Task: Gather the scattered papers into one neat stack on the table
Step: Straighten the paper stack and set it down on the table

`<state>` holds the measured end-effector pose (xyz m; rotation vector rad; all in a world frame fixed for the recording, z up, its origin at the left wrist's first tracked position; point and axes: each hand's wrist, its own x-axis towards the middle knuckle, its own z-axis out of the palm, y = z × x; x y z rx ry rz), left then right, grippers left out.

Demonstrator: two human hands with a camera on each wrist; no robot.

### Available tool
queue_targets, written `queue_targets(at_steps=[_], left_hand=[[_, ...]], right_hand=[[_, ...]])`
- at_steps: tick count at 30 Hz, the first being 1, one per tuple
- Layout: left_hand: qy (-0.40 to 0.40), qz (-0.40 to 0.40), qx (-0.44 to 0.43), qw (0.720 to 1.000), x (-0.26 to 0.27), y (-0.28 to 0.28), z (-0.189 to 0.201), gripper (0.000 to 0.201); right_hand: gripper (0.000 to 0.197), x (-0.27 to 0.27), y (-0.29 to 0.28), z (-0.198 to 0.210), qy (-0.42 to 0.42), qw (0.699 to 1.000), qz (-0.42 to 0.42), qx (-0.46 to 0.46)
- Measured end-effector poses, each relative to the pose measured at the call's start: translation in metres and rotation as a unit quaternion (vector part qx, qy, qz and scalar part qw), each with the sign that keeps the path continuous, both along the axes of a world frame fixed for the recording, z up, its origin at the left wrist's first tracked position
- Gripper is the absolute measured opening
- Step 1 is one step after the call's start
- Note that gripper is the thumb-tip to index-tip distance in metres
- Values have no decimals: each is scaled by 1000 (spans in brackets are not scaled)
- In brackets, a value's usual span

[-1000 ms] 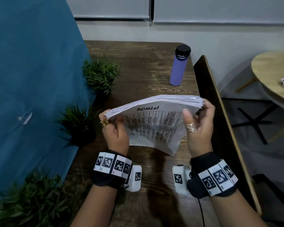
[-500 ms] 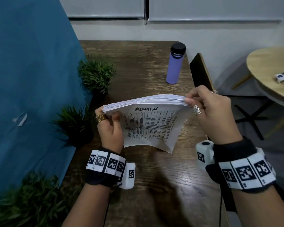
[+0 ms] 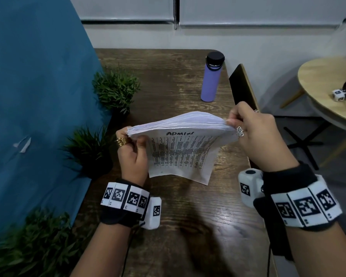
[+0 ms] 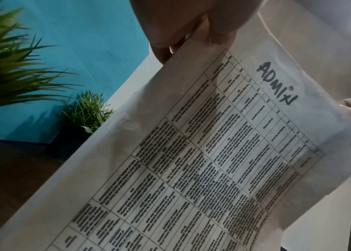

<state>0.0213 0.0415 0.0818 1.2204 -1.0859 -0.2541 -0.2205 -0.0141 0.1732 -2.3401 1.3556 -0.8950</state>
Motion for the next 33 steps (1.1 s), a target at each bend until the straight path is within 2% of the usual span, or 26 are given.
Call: queue_targets(at_steps=[5, 8, 11, 14, 17, 20, 22, 24, 25, 27, 29, 31, 32, 33], left_hand=[[-5, 10, 3, 1000, 0, -1, 0, 30], [-11, 19, 15, 1000, 0, -3, 2, 26], [-10, 15, 21, 1000, -2, -5, 6, 25], [-12, 16, 27, 999, -2, -6, 7, 23], [-16, 18, 32, 999, -1, -6, 8, 21], [-22, 25, 30, 999, 1, -7, 10, 22], [-26, 29, 27, 999, 2, -7, 11, 23], [-25, 33, 25, 999, 2, -7, 12, 24], [-24, 35, 25, 999, 2, -7, 12, 26], [-24, 41, 27, 999, 2, -7, 13, 27], [-24, 50, 29, 998, 2, -8, 13, 28], [-24, 52, 29, 998, 3, -9, 13, 28], [-21, 53, 30, 998, 4, -10, 12, 29], [-16, 55, 31, 998, 5, -10, 12, 30]], right_hand=[[13, 1, 1, -1, -46, 999, 16, 22], [13, 2, 0, -3, -66, 997, 25, 24], [21, -2, -5, -4, -23, 999, 27, 31], [6, -11, -11, 1, 38, 997, 55, 33], [13, -19, -15, 6, 48, 993, 103, -10], [12, -20, -21, 4, 71, 984, 136, -91], [13, -19, -23, -2, 21, 986, 126, -107], [12, -17, -22, -11, -99, 988, 102, -67], [11, -16, -21, -16, -169, 981, 94, -31], [12, -14, -20, -27, -299, 948, 97, 42], [30, -17, -23, -42, -400, 895, 140, 141], [78, -22, -30, -64, -425, 846, 190, 259], [100, -23, -30, -74, -410, 837, 199, 301], [115, -23, -30, -84, -384, 844, 200, 317]])
